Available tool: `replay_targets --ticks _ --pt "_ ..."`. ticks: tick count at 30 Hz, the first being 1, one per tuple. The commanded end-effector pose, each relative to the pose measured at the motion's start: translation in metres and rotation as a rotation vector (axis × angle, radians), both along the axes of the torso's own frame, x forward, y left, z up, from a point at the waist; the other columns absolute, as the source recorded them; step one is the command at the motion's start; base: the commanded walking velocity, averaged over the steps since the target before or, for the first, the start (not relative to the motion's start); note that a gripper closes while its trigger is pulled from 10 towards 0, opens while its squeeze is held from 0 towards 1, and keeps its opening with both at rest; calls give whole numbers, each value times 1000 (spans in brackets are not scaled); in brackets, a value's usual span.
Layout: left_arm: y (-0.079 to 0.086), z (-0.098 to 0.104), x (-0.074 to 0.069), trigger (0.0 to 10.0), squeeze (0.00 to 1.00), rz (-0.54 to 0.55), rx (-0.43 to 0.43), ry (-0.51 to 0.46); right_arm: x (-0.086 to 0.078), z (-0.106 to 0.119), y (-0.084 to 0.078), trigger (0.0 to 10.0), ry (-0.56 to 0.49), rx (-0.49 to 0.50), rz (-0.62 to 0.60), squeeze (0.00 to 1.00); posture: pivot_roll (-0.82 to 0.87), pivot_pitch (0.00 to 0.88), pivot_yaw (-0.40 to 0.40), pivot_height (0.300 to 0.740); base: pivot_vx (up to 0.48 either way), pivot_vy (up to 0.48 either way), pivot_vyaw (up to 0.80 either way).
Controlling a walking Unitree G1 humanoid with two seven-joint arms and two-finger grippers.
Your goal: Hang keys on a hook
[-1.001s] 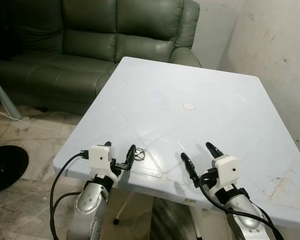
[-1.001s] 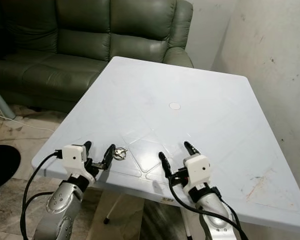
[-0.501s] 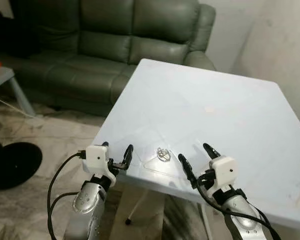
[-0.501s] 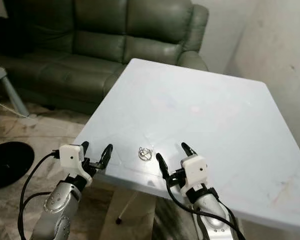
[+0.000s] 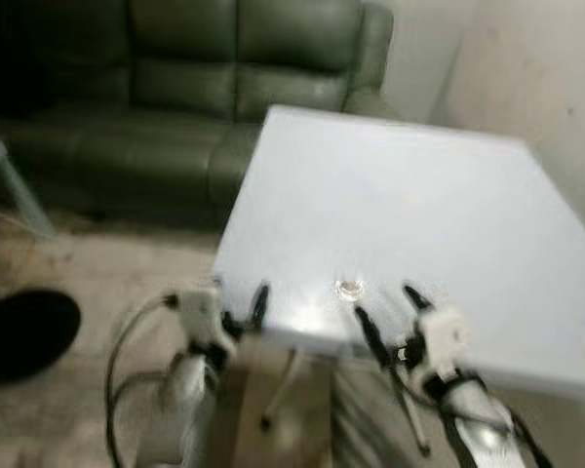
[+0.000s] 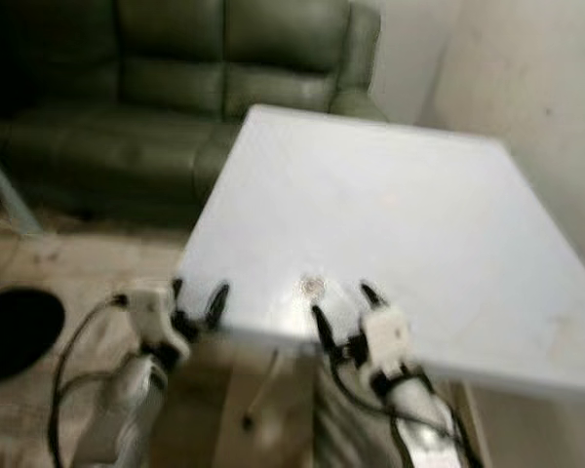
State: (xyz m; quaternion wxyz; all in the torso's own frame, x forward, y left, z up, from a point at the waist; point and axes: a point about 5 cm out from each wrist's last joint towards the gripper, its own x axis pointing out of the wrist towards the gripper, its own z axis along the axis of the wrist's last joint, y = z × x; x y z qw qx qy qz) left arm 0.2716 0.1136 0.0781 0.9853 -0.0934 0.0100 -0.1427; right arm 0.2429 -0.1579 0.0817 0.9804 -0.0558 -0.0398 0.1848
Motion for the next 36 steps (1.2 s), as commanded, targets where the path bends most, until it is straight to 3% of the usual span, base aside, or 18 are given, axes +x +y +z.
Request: replay_targets --ticks 1,20,27,29,36 --pt "3 2 1 10000 0 13 21 -11 1 5 2 10000 -19 3 1 0 35 30 -91 740 0 0 0" --pt "3 3 1 10000 0 10 48 -25 2 5 4 10000 -20 3 1 0 36 26 -91 740 0 0 0" --pt "2 5 2 10000 0 7 49 -32 3 4 3 10000 -20 2 2 0 36 18 -92 740 0 -450 0" --pt "2 4 2 10000 0 21 -5 -18 3 5 3 10000 -20 1 1 0 36 16 -92 740 0 0 0" --pt "3 4 3 10000 0 21 8 -19 3 5 3 10000 -19 -2 5 0 36 13 -93 740 0 0 0"
